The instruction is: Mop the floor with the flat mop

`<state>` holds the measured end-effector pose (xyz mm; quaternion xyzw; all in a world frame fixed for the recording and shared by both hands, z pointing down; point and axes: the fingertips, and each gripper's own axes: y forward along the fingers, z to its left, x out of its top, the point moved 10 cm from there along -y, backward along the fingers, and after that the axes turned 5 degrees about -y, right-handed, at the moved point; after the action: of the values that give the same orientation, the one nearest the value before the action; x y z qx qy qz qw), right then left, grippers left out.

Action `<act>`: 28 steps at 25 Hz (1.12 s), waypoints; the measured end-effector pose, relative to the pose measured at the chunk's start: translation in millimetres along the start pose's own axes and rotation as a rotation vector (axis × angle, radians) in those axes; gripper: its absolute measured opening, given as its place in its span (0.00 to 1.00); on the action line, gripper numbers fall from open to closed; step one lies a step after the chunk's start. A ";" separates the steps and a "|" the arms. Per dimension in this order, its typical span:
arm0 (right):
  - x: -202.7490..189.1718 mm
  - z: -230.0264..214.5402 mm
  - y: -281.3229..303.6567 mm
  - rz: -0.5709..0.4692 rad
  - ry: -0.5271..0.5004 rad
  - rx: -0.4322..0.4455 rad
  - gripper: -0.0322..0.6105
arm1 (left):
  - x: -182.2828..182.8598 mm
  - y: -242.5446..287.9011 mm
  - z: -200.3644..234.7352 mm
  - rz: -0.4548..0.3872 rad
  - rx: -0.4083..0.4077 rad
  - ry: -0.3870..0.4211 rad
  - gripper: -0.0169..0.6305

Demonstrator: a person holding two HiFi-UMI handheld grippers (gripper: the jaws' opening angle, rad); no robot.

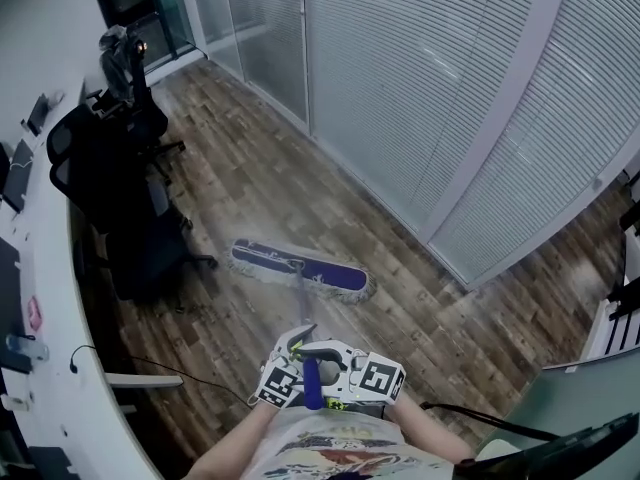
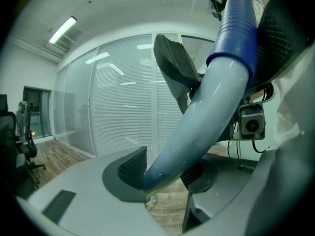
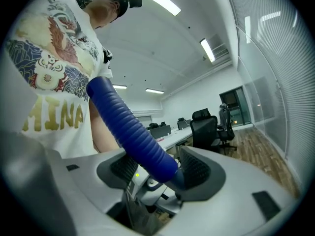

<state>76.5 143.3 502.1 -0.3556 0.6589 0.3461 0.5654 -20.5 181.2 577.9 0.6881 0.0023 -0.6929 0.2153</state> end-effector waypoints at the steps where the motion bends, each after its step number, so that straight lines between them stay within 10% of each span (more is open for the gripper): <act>1: 2.1 -8.7 5.1 0.005 0.002 0.005 0.45 | 0.1 2.1 9.7 -0.007 -0.004 -0.005 0.26; 8: -3.9 -110.6 48.5 0.068 -0.003 -0.034 0.45 | -3.2 46.9 121.6 0.018 -0.094 0.054 0.28; 20: 15.6 -431.5 129.4 0.070 -0.006 -0.194 0.45 | 40.3 208.2 425.1 -0.001 -0.162 0.100 0.29; 28: 20.0 -551.8 148.2 0.058 0.016 -0.277 0.45 | 58.2 278.2 531.6 0.010 -0.208 0.128 0.29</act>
<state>-328.4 -256.5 557.1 -0.4137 0.6192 0.4469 0.4957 -440.7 -247.7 632.0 0.7050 0.0843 -0.6424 0.2885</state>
